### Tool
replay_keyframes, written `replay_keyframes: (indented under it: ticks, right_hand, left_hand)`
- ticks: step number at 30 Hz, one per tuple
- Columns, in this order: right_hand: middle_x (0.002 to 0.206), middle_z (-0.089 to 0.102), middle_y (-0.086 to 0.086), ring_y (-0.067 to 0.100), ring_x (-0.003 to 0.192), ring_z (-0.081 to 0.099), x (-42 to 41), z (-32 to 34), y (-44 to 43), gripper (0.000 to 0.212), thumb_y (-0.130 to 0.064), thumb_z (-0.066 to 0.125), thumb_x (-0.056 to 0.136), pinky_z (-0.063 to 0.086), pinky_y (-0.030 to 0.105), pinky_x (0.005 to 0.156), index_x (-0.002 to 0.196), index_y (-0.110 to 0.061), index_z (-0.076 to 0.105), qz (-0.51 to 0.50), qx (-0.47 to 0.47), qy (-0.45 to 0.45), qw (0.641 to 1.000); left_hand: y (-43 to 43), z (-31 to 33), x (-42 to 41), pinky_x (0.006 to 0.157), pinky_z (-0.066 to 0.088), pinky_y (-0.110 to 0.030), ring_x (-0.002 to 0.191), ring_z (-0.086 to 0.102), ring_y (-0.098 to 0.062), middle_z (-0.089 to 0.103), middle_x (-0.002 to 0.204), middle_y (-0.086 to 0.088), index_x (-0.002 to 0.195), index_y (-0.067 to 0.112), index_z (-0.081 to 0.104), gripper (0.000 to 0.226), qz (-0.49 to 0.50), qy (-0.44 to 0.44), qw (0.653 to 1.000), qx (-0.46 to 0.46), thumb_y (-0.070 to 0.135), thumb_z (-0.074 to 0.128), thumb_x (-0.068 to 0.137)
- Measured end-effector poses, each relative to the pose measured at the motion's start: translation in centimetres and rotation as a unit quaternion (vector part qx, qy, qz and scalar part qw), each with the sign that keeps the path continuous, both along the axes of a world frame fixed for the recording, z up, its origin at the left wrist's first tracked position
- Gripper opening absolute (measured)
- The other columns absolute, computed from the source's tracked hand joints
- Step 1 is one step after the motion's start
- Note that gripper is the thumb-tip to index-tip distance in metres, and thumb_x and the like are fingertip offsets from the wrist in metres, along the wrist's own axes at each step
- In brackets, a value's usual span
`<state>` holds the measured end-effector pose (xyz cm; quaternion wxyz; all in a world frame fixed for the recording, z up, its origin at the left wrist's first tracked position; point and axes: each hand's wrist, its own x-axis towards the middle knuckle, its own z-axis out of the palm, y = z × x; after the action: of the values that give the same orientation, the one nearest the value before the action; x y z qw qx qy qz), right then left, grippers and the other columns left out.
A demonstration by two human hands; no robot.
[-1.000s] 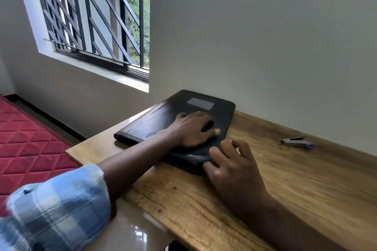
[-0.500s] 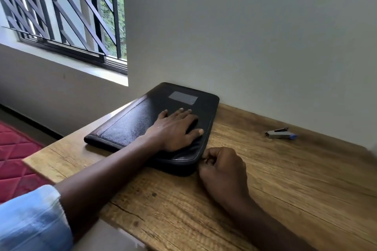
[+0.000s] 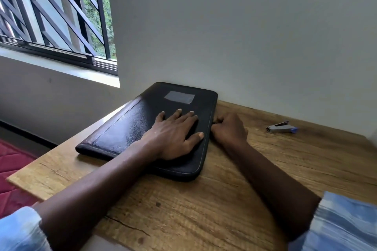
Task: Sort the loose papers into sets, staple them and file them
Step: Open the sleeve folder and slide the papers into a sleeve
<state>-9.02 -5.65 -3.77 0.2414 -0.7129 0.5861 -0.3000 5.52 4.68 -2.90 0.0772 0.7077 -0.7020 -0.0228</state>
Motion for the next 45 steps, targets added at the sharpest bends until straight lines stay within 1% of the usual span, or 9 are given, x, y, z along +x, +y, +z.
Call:
replay_keyframes:
  ticks: [11, 14, 17, 21, 27, 33, 37, 41, 45]
  right_hand:
    - [0.096, 0.074, -0.005, 0.024, 0.1, 0.063, 2.5, 0.9, -12.7, 0.015, -0.018, 0.065, 0.083, 0.029, 0.043, 0.096, 0.076, -0.028, 0.074, 0.018, 0.01, 0.001, 1.0]
    - [0.1, 0.075, -0.006, 0.026, 0.102, 0.066, 2.7, 0.4, -14.3, 0.018, -0.022, 0.065, 0.081, 0.039, 0.047, 0.105, 0.09, -0.031, 0.077, 0.027, -0.019, 0.012, 0.999]
    - [0.087, 0.074, -0.005, 0.025, 0.092, 0.068, 2.5, -0.1, -14.3, 0.016, -0.019, 0.063, 0.077, 0.051, 0.05, 0.098, 0.077, -0.03, 0.074, 0.054, -0.037, 0.0, 0.998]
    - [0.073, 0.07, -0.004, 0.023, 0.08, 0.069, 0.4, 0.3, -12.1, 0.03, -0.003, 0.06, 0.078, 0.055, 0.036, 0.08, 0.063, -0.028, 0.068, 0.094, -0.058, 0.006, 0.994]
    - [0.069, 0.071, -0.01, 0.011, 0.071, 0.068, -3.2, -0.6, -7.4, 0.016, -0.021, 0.078, 0.082, 0.056, 0.034, 0.073, 0.067, -0.026, 0.074, 0.09, -0.077, -0.017, 0.993]
    - [0.066, 0.069, -0.011, 0.017, 0.076, 0.067, -4.1, -1.4, -5.6, 0.015, -0.026, 0.077, 0.081, 0.055, 0.052, 0.09, 0.067, -0.026, 0.073, 0.069, -0.063, -0.021, 0.995]
    - [0.077, 0.074, -0.01, 0.017, 0.087, 0.069, -3.5, -1.1, -8.5, 0.011, -0.018, 0.072, 0.08, 0.054, 0.053, 0.095, 0.075, -0.026, 0.077, 0.09, -0.028, -0.008, 0.996]
    - [0.093, 0.08, -0.001, 0.018, 0.095, 0.075, -3.9, -0.1, -12.9, 0.024, 0.001, 0.071, 0.087, 0.059, 0.051, 0.094, 0.092, -0.019, 0.083, 0.269, 0.01, -0.029, 0.963]
    - [0.105, 0.079, 0.0, 0.016, 0.103, 0.073, -2.3, 1.7, -16.1, 0.013, -0.009, 0.073, 0.093, 0.057, 0.04, 0.1, 0.102, -0.014, 0.082, 0.394, 0.063, -0.005, 0.917]
  left_hand:
    - [0.3, 0.2, 0.5, 0.129, 0.001, -0.048, 0.159, -0.005, -0.007, 0.002, 0.171, 0.02, 0.165, 0.035, 0.011, 0.091, -0.044, -0.013, 0.999, 0.016, 0.081, 0.015, 0.086]
    - [0.2, 0.1, 0.7, 0.129, 0.002, -0.047, 0.159, -0.004, -0.006, 0.003, 0.171, 0.021, 0.164, 0.036, 0.013, 0.097, -0.047, -0.005, 0.999, 0.013, 0.085, 0.011, 0.08]
    - [0.4, 0.3, 0.7, 0.129, 0.003, -0.043, 0.158, -0.001, -0.004, 0.008, 0.17, 0.023, 0.163, 0.038, 0.017, 0.097, -0.043, 0.012, 0.999, 0.01, 0.086, 0.016, 0.078]
    - [2.4, 1.3, 0.6, 0.124, 0.021, -0.036, 0.15, 0.021, 0.0, 0.027, 0.162, 0.03, 0.154, 0.044, 0.034, 0.089, -0.057, 0.031, 0.998, -0.012, 0.09, 0.031, 0.078]
    - [1.8, 3.6, 1.2, 0.097, 0.049, -0.042, 0.11, 0.054, -0.003, 0.057, 0.113, 0.02, 0.115, 0.041, 0.06, 0.073, -0.019, 0.093, 0.995, -0.029, 0.095, 0.024, 0.08]
    - [-4.5, 2.2, 1.1, 0.121, 0.025, -0.053, 0.15, 0.033, -0.017, 0.038, 0.161, 0.005, 0.152, 0.032, 0.04, 0.078, 0.049, 0.018, 0.999, -0.004, 0.082, 0.033, 0.092]
    - [-5.2, 1.0, 1.8, 0.126, 0.015, -0.055, 0.157, 0.018, -0.012, 0.025, 0.169, 0.004, 0.159, 0.031, 0.028, 0.092, 0.033, 0.005, 0.999, 0.003, 0.087, 0.022, 0.087]
    - [-5.2, 0.7, 1.7, 0.126, 0.015, -0.054, 0.158, 0.017, -0.015, 0.023, 0.17, 0.003, 0.16, 0.03, 0.025, 0.104, 0.016, -0.027, 1.0, -0.002, 0.09, 0.008, 0.077]
    - [-4.9, 0.6, 1.7, 0.128, 0.012, -0.051, 0.159, 0.013, -0.015, 0.018, 0.172, 0.002, 0.162, 0.03, 0.022, 0.102, 0.002, -0.039, 0.999, 0.002, 0.089, 0.01, 0.08]
